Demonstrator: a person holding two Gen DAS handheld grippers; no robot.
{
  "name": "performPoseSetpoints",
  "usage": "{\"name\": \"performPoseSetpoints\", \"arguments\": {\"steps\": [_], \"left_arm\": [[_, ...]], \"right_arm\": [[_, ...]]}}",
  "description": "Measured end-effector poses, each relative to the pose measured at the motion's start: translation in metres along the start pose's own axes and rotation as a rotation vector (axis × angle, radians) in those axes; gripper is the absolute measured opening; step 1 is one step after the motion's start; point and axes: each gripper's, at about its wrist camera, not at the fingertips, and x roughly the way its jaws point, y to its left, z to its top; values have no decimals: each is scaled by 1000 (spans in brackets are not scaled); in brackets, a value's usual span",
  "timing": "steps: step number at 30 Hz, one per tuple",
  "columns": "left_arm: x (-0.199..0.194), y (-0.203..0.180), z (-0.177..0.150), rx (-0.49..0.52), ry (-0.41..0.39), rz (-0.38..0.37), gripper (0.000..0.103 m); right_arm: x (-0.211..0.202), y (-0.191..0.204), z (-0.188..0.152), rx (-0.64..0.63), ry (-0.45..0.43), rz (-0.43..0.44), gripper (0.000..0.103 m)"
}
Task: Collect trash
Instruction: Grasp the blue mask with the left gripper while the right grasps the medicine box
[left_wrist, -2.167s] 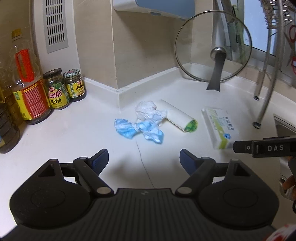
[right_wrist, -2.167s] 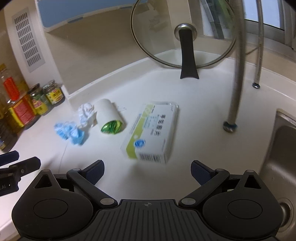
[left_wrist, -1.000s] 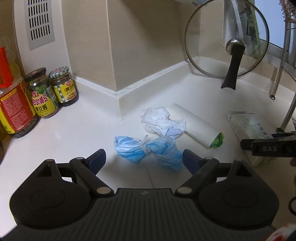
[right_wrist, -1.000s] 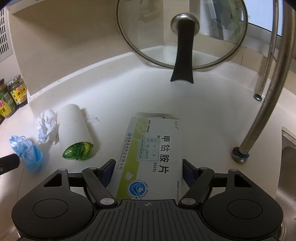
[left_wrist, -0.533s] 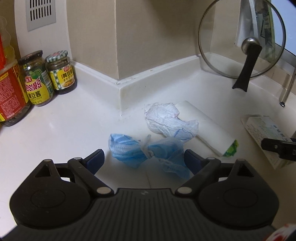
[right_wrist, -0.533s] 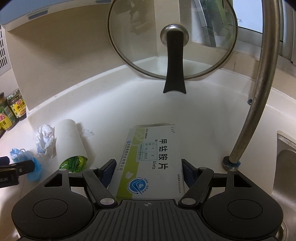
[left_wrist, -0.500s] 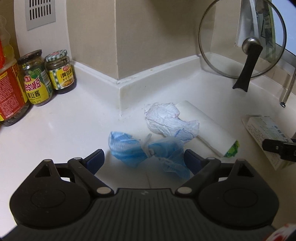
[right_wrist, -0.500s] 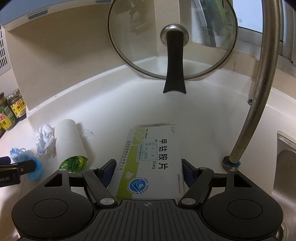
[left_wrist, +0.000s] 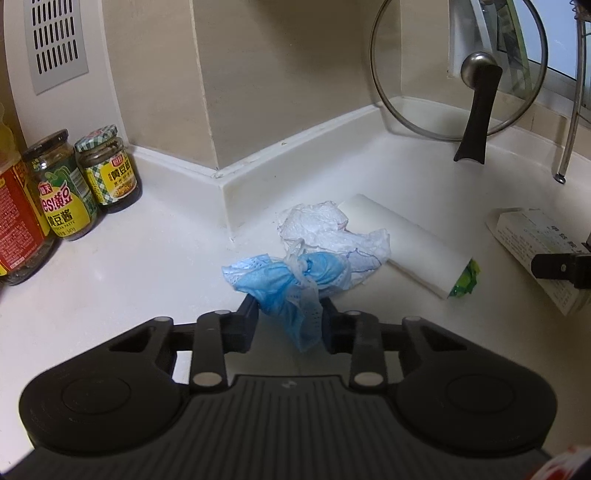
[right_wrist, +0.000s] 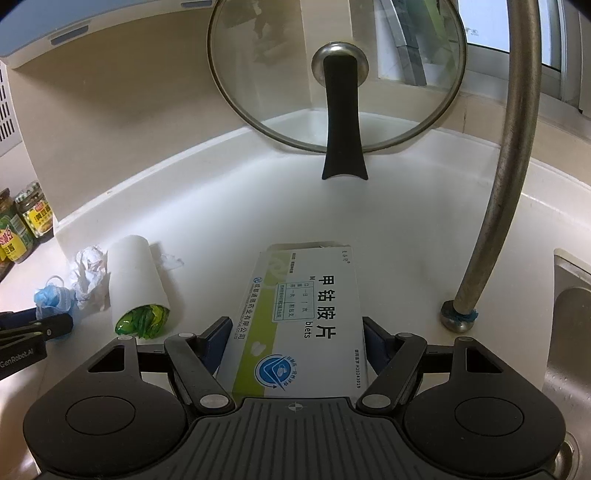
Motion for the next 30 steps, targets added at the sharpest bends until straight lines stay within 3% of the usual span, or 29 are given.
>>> {"name": "performPoseSetpoints", "arguments": {"steps": [14,30], "left_arm": [[-44,5,-5,-11,-25,-9,25],[-119,-12,-36,-14,-44,-26,25]], "right_arm": [[-33,1,-6,-3,-49,45,72],[-113,8,-35,-34,-109,170,72]]}}
